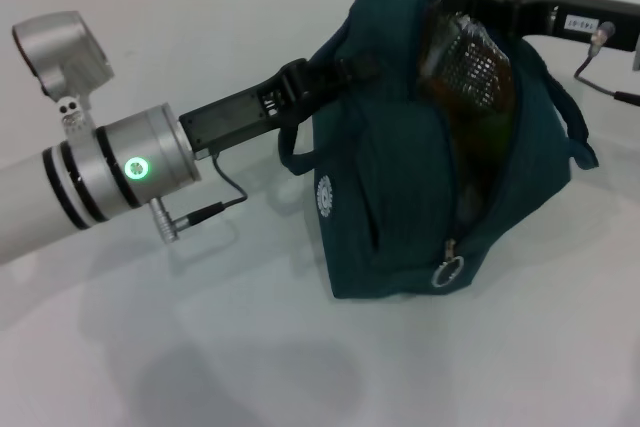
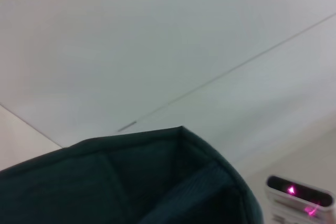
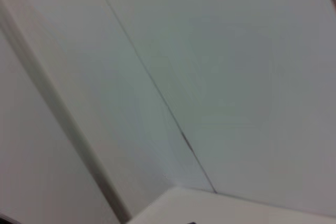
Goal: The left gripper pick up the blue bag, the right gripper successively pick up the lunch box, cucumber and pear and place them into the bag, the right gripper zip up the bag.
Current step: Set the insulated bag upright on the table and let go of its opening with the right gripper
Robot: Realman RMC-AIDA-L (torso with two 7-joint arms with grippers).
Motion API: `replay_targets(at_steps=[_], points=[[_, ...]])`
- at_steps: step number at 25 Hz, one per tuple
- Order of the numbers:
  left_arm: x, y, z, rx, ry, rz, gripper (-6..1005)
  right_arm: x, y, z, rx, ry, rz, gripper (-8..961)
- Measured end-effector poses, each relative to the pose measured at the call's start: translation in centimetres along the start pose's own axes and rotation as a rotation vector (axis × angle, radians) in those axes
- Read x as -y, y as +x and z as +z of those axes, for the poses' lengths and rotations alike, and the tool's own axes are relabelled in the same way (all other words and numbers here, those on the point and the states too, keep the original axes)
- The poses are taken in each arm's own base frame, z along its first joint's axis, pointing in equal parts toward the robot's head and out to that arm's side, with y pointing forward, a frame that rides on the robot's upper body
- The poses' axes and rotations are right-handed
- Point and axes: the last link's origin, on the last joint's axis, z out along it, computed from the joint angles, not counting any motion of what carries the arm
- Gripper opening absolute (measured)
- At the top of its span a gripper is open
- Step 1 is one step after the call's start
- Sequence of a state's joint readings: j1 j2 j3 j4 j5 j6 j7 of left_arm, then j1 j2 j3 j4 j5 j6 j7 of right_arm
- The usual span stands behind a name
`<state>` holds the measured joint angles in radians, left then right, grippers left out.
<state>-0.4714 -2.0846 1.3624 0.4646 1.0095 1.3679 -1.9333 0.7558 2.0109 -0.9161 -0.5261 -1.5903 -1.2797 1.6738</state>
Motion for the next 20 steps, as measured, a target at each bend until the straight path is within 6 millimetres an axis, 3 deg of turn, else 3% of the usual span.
replay_targets(at_steps=[9,20], points=[[0.6,0.0,-1.2,-0.031,0.030,0.014,44,0.0,-0.7,0.1,0.025,0.006,-0.023,6],[0.8,0.6,-2.2,-0.081,0.044,0.028,44,-0.8,-1.1,3.2,-0.037,-0.006,-0.070,7]])
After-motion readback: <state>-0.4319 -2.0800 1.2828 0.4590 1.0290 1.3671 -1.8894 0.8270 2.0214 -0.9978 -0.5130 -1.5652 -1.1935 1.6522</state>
